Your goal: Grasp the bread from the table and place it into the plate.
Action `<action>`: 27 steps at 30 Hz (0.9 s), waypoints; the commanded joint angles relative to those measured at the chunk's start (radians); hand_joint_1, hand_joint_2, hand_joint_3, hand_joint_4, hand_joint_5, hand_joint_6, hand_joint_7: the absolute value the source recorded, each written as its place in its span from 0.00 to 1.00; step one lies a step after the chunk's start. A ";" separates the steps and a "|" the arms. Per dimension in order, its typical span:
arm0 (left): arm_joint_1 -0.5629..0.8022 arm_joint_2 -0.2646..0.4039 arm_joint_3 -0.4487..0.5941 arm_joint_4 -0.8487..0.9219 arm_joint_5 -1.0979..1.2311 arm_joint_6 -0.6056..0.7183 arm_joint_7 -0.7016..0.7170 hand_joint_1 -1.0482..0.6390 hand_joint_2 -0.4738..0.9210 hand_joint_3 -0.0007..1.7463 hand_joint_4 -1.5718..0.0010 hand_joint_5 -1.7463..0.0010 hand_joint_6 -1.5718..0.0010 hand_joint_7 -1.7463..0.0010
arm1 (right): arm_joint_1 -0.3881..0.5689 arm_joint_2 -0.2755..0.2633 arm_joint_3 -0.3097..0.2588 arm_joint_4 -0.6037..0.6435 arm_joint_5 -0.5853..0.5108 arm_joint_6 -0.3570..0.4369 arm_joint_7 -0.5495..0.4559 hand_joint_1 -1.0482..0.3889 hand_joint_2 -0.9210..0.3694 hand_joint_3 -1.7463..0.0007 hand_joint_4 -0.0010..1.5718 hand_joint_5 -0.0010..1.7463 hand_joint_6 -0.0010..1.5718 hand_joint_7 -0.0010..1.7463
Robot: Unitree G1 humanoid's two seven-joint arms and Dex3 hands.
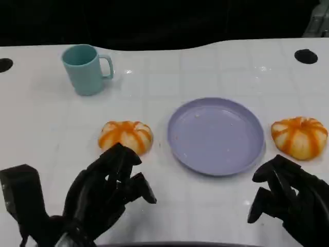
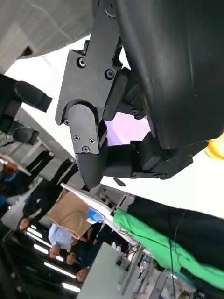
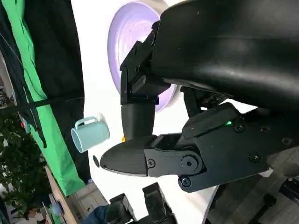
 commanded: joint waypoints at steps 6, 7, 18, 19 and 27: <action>-0.076 0.101 -0.059 0.066 0.260 -0.300 -0.047 0.31 1.00 0.12 0.74 0.29 0.73 0.57 | -0.011 -0.002 -0.009 -0.006 0.003 0.004 -0.012 0.42 0.00 0.77 0.40 1.00 0.30 0.93; -0.084 0.116 -0.065 0.073 0.289 -0.324 -0.051 0.31 1.00 0.11 0.78 0.33 0.75 0.60 | -0.012 -0.002 -0.008 -0.007 0.002 0.007 -0.015 0.42 0.00 0.78 0.40 1.00 0.30 0.93; -0.216 0.380 -0.136 0.068 0.763 -0.509 -0.003 0.37 0.96 0.00 1.00 0.66 0.80 0.97 | -0.016 0.000 -0.011 -0.015 0.013 0.023 -0.024 0.43 0.00 0.77 0.40 1.00 0.30 0.93; -0.225 0.392 -0.139 0.070 0.789 -0.521 0.000 0.37 0.96 0.00 1.00 0.68 0.80 0.97 | -0.016 0.000 -0.012 -0.015 0.014 0.024 -0.024 0.43 0.00 0.77 0.40 1.00 0.30 0.93; -0.268 0.462 -0.175 0.084 0.977 -0.564 0.019 0.36 0.93 0.00 1.00 0.84 0.83 0.99 | -0.015 -0.002 -0.008 -0.014 0.008 0.017 -0.024 0.43 0.00 0.77 0.39 1.00 0.30 0.93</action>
